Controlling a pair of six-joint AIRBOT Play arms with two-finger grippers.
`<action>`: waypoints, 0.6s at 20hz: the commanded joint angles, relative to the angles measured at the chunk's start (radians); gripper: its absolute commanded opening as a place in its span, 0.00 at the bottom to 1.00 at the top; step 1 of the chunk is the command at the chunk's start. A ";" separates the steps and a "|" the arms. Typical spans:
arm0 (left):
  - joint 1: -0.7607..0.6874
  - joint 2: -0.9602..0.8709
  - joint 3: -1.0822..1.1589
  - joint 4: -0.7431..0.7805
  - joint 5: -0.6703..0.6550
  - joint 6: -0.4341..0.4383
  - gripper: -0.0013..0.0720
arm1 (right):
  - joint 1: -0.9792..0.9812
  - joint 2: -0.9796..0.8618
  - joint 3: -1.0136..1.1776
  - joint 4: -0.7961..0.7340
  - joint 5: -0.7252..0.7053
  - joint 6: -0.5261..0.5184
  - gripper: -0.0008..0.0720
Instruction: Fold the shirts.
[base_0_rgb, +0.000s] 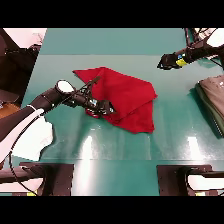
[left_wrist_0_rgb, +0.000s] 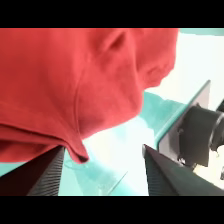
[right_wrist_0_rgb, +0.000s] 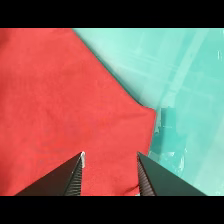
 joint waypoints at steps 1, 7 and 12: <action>0.000 0.001 0.000 -0.014 -0.027 0.019 0.77 | 0.000 0.000 0.000 0.000 -0.001 0.000 0.55; -0.005 -0.027 0.000 0.042 0.042 0.008 0.77 | 0.000 0.000 0.000 0.000 -0.002 0.000 0.55; -0.073 -0.066 0.002 -0.011 0.144 0.010 0.75 | 0.000 0.000 0.000 0.000 0.000 0.000 0.55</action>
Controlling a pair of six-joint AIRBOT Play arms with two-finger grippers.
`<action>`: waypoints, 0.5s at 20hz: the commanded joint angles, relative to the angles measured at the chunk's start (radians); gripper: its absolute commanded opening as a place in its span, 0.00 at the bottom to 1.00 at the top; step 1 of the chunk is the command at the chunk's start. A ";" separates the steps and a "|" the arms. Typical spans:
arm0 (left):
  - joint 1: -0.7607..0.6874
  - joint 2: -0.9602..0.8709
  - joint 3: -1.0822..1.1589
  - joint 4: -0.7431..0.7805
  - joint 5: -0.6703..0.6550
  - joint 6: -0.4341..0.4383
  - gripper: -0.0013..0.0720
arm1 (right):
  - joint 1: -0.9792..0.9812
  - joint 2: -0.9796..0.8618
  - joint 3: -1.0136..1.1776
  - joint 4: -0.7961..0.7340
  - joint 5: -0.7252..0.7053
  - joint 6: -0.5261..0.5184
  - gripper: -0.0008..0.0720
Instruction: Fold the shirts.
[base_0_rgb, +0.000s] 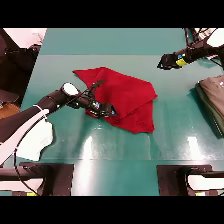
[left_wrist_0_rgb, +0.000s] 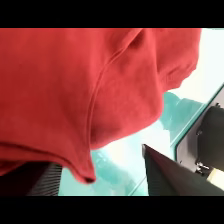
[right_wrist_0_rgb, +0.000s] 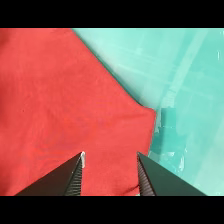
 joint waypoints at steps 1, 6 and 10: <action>-0.028 -0.014 0.008 -0.059 0.084 0.000 0.51 | 0.000 0.000 0.000 0.000 0.002 0.000 0.55; -0.007 0.010 0.065 -0.023 0.051 0.023 0.05 | -0.006 0.000 -0.001 -0.011 0.093 0.000 0.52; 0.123 0.172 0.067 0.019 0.056 0.026 0.05 | -0.054 0.095 -0.216 -0.006 0.124 0.000 0.52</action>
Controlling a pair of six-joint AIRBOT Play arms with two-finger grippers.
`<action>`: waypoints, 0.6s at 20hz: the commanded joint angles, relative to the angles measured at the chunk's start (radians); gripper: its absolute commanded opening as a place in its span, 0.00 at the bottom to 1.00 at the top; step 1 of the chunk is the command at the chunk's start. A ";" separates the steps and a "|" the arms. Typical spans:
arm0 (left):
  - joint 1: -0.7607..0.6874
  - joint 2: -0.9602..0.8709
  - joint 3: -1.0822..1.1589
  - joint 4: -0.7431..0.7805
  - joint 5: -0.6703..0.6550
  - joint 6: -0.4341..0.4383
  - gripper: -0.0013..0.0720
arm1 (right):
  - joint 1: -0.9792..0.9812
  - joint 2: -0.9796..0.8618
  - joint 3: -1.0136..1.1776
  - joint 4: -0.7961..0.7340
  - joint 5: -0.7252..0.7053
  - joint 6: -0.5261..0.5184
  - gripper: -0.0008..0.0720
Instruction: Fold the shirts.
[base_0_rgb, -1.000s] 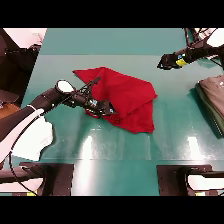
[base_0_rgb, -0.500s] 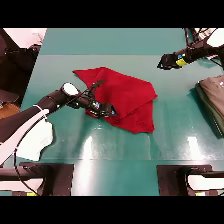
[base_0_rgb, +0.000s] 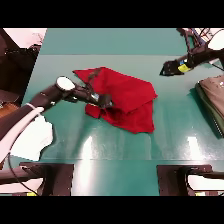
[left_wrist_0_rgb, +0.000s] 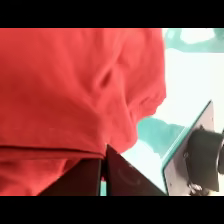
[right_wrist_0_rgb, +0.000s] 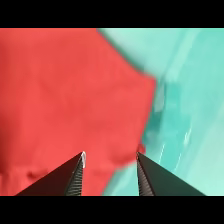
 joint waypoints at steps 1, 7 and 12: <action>0.121 0.133 0.008 0.029 0.008 0.005 0.05 | -0.040 0.093 -0.209 0.009 0.008 0.000 0.52; 0.312 0.305 0.008 0.032 0.065 0.013 0.05 | -0.096 0.204 -0.680 0.344 -0.147 -0.149 0.92; 0.329 0.306 0.010 0.032 0.051 0.011 0.05 | -0.012 0.204 -0.832 0.428 -0.381 -0.192 0.83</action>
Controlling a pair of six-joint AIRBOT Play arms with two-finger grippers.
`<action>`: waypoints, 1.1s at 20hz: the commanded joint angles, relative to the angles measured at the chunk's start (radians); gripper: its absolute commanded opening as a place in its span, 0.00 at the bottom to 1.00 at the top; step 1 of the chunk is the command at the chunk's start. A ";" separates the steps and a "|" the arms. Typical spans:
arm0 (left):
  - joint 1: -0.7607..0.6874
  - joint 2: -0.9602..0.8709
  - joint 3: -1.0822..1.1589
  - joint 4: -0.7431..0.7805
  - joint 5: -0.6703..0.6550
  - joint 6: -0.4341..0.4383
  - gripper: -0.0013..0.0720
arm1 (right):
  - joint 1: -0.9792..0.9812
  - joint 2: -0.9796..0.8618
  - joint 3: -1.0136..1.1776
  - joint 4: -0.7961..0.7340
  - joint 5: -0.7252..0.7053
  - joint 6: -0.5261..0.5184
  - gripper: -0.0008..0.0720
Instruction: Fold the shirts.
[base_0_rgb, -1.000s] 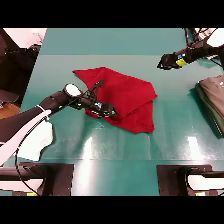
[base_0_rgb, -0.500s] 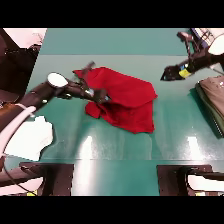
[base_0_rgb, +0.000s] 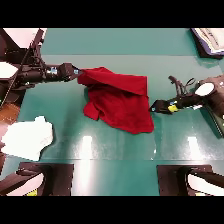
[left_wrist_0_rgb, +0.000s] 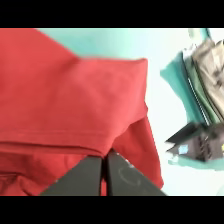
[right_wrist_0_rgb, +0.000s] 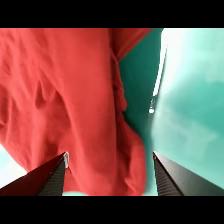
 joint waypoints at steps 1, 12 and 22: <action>0.019 0.014 0.001 0.000 0.002 0.000 0.05 | 0.063 0.007 -0.099 0.073 -0.185 -0.035 0.82; 0.133 0.019 0.296 0.000 -0.167 0.000 0.05 | 0.061 0.008 0.230 -0.311 -0.147 0.127 0.03; 0.219 0.073 1.043 -0.126 -0.267 -0.063 0.05 | -0.179 0.421 0.841 -0.454 -0.040 0.143 0.03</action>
